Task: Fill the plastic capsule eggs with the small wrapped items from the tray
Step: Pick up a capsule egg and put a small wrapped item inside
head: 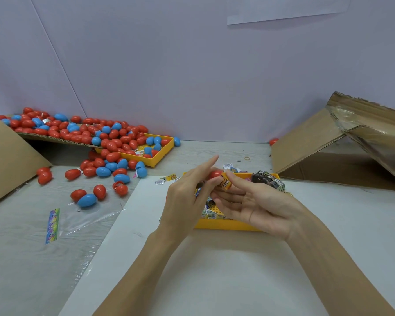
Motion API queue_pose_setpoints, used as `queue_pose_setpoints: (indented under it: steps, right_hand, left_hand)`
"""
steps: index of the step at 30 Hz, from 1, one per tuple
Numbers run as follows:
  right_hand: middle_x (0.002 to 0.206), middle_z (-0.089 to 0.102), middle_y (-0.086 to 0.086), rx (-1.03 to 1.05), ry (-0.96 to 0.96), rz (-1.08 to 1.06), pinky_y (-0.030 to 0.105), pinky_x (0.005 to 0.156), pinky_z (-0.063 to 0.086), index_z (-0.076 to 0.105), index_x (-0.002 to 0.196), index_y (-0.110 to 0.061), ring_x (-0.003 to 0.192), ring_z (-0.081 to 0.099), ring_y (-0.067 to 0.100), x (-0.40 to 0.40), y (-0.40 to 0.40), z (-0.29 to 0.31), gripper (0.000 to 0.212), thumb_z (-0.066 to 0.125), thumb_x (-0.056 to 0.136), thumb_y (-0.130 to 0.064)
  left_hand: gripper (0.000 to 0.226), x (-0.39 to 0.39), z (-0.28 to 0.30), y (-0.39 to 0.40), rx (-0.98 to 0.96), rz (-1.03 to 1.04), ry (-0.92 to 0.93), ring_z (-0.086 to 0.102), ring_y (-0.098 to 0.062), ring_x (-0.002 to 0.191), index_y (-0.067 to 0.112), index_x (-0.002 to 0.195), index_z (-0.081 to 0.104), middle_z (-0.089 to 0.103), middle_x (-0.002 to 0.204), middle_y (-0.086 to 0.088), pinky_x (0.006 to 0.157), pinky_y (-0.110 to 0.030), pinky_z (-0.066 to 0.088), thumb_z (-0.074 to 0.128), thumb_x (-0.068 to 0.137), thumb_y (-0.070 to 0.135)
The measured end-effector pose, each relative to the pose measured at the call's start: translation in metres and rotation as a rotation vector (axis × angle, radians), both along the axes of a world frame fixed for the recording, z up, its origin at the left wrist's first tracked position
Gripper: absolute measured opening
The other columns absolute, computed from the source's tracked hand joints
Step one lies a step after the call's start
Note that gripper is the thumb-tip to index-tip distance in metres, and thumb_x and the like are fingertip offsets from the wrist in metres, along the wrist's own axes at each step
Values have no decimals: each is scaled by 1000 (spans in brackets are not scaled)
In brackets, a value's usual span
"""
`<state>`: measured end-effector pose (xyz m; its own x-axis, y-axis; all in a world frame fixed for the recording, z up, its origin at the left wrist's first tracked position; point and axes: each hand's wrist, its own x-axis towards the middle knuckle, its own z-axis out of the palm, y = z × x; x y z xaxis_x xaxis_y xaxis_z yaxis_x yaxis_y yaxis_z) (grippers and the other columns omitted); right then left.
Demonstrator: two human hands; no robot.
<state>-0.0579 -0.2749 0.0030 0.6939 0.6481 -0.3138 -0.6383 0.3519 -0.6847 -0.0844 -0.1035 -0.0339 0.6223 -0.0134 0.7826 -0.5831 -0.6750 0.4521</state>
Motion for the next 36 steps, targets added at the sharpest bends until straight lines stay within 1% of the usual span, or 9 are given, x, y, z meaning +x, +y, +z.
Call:
queue_pose_setpoints:
  steps: [6, 14, 17, 21, 25, 29, 31, 33, 36]
  right_hand:
    - [114, 72, 23, 57, 20, 31, 38, 80, 62, 78, 101, 1, 105, 73, 32, 0, -4, 1, 27, 77, 84, -20]
    - [110, 73, 17, 103, 49, 27, 38, 89, 61, 79, 97, 0, 101, 73, 26, -1, -3, 0, 23, 79, 83, -19]
    - [101, 74, 16, 113, 57, 53, 37, 85, 60, 80, 86, -1, 102, 74, 28, -3, -1, 0, 21, 78, 84, -22]
    - [105, 73, 17, 113, 73, 26, 34, 78, 61, 78, 98, 1, 104, 73, 29, -2, 1, 0, 30, 81, 81, -23]
    - [108, 74, 18, 56, -7, 3, 30, 76, 60, 79, 96, -2, 103, 73, 28, -3, 2, 0, 30, 79, 83, -29]
    - [96, 71, 17, -43, -87, -68, 24, 63, 59, 73, 108, 4, 76, 70, 19, 4, 2, -8, 39, 76, 86, -28]
    - [92, 70, 16, -60, -79, -106, 22, 59, 57, 71, 111, 7, 70, 68, 17, 8, 1, -12, 39, 74, 89, -25]
    - [99, 69, 19, 19, -10, -134, 23, 61, 58, 68, 117, 10, 73, 68, 19, 15, -6, -11, 39, 69, 92, -19]
    - [102, 67, 18, 304, 40, -248, 23, 67, 56, 59, 133, 11, 80, 64, 20, 38, -29, 12, 46, 58, 98, -18]
  left_hand:
    - [36, 0, 2, -1, -22, -66, 45, 67, -14, 104, 11, 135, 65, 71, 113, -2, 89, -26, 55, 59, 100, 20]
    - [33, -4, 8, -6, -131, -149, 92, 67, -14, 105, 8, 129, 67, 71, 113, -3, 90, -25, 53, 61, 98, 14]
    - [29, -3, 8, -5, -166, -180, 91, 67, -11, 107, 6, 125, 70, 71, 114, -3, 90, -23, 53, 58, 99, 9]
    - [30, -2, 6, -7, -206, -208, 115, 67, -15, 110, 9, 127, 69, 71, 116, -3, 90, -26, 54, 56, 100, 8]
    - [31, -2, 4, -8, -265, -176, 167, 67, -19, 108, 14, 130, 68, 72, 114, 1, 89, -28, 55, 55, 102, 11]
    - [34, -2, 3, -8, -300, -150, 263, 67, -17, 105, 21, 134, 65, 73, 113, 9, 86, -24, 53, 53, 103, 25]
    - [39, -3, 4, -6, -316, -139, 320, 68, -12, 106, 23, 139, 61, 73, 114, 10, 87, -21, 53, 47, 104, 33]
    - [39, -3, 5, -2, -364, -109, 331, 67, -8, 109, 26, 136, 61, 73, 112, 11, 90, -17, 52, 41, 104, 36]
    - [32, -4, 7, 2, -424, -62, 289, 68, -2, 101, 32, 123, 64, 73, 102, 13, 81, -8, 50, 38, 104, 37]
